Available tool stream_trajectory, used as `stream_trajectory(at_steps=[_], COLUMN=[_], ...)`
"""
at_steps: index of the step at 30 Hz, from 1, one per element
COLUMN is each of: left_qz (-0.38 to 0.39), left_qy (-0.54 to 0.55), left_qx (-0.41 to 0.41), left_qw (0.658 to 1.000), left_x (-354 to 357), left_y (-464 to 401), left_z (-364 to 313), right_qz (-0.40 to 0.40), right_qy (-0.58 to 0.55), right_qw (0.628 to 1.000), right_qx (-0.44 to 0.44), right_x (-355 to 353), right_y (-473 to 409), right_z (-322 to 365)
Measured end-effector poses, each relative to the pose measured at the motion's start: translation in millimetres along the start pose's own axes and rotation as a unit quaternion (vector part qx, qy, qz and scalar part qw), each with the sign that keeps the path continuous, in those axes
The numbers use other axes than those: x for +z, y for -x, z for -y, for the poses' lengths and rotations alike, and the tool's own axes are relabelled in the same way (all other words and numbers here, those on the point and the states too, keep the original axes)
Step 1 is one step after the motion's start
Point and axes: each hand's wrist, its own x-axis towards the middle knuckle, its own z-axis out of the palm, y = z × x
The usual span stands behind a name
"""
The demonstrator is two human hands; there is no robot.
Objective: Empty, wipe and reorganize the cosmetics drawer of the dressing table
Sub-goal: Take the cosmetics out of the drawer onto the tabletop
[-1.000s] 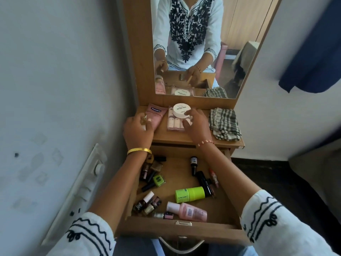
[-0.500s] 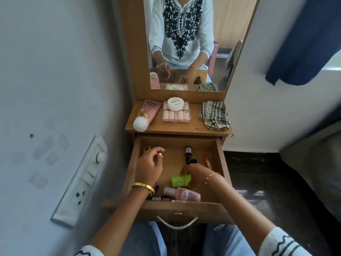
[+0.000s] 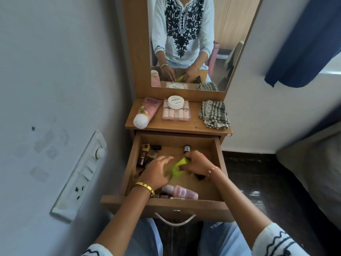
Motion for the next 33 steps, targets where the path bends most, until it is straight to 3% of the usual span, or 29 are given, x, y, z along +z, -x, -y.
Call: stream_trajectory(at_steps=[6,10,12,15,17,21,26,33], left_qz=[-0.039,-0.087,-0.095,-0.103,-0.105,-0.106,-0.098,-0.138], left_qy=[0.022,0.107,0.136,0.175,0.197,0.220,0.199,0.214], left_qx=[-0.022,-0.080,-0.112,-0.157,-0.170,-0.177,-0.199,-0.202], left_qw=[0.999,0.987,0.980,0.966,0.960,0.954,0.955,0.946], left_x=[-3,-6,-8,-10,-10,-11,-12,-20], left_y=[1,1,0,-1,-2,-1,-1,4], left_z=[-3,-6,-6,-2,1,2,3,-6], right_qz=[-0.038,-0.034,-0.013,0.106,0.163,0.175,0.153,0.056], right_qy=[-0.180,-0.376,-0.320,-0.027,0.139,0.247,0.264,0.061], right_qw=[0.982,0.926,0.945,0.993,0.976,0.953,0.952,0.996], right_qx=[-0.031,0.024,0.063,0.050,0.025,0.019,0.004,0.013], right_x=[-7,-4,-1,14,27,44,48,26], right_y=[0,4,6,11,12,12,9,8], right_z=[19,16,10,4,2,4,0,-1])
